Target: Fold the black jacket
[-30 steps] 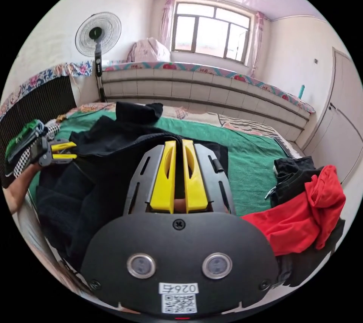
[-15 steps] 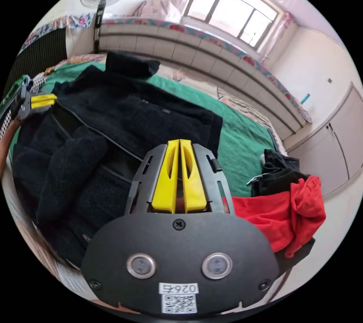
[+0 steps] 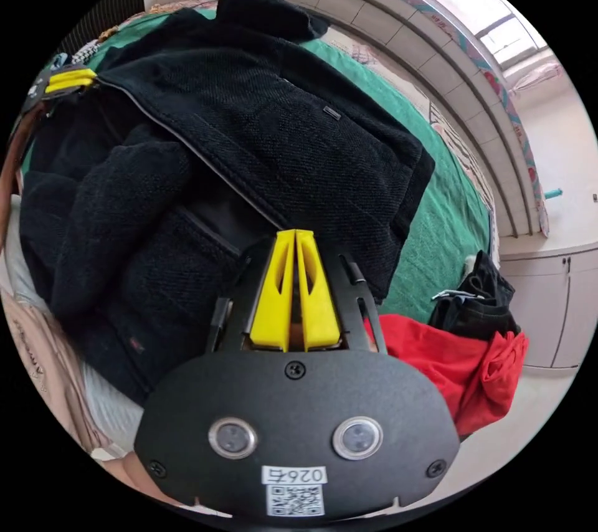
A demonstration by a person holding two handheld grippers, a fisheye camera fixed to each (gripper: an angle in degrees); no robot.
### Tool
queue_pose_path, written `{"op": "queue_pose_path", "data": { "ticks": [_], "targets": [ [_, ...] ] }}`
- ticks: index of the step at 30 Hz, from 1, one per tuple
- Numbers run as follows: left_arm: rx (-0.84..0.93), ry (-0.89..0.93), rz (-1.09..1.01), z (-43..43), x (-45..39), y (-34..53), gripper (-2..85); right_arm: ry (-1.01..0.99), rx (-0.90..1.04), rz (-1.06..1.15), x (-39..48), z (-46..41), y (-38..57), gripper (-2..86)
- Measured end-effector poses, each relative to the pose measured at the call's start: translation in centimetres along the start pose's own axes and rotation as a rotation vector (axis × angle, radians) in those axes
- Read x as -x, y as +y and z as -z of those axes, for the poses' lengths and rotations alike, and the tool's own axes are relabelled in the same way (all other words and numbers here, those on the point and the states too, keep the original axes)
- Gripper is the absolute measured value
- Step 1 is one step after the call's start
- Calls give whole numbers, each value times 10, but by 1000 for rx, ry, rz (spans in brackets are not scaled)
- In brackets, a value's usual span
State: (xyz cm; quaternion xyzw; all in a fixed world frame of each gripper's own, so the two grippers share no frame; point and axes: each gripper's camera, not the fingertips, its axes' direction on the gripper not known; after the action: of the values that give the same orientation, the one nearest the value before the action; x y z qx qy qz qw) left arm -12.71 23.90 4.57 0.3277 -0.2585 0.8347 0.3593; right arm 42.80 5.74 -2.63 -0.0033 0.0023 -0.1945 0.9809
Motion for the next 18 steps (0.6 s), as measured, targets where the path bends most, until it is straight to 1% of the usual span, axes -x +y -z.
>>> {"op": "queue_pose_path", "data": {
  "ticks": [2, 3, 4, 5, 6, 7, 8, 10, 12, 14, 16, 18],
  "targets": [
    [-113, 76, 150, 16, 37, 18, 27, -35, -68, -22, 3, 22, 6, 27],
    [-153, 96, 191, 22, 47, 25, 19, -55, -99, -8, 9, 35, 8, 36],
    [-238, 154, 246, 35, 65, 40, 4, -63, -112, 7, 12, 41, 8, 38],
    [-314, 241, 270, 45, 80, 54, -1, -76, -143, 38, 19, 52, 8, 42],
    [-347, 291, 274, 48, 86, 60, -3, -98, -181, 59, 24, 61, 7, 45],
    [-400, 379, 280, 50, 95, 69, -4, -121, -199, 63, 25, 65, 5, 48],
    [-434, 441, 286, 48, 99, 75, -4, -187, -221, 63, 26, 71, 1, 54],
    [-433, 490, 278, 36, 97, 76, 1, -329, -232, 36, 23, 75, -9, 62],
    [-385, 507, 254, 20, 89, 68, 16, -536, -246, -34, 16, 73, -23, 73],
    [-302, 508, 206, 0, 75, 54, 41, -628, -207, -79, 19, 61, -32, 79],
    [-261, 487, 163, -8, 65, 45, 46, -633, -108, -79, 33, 43, -41, 85],
    [-237, 447, 148, -13, 60, 42, 42, -539, -106, -55, 45, 52, -42, 92]
  ]
}}
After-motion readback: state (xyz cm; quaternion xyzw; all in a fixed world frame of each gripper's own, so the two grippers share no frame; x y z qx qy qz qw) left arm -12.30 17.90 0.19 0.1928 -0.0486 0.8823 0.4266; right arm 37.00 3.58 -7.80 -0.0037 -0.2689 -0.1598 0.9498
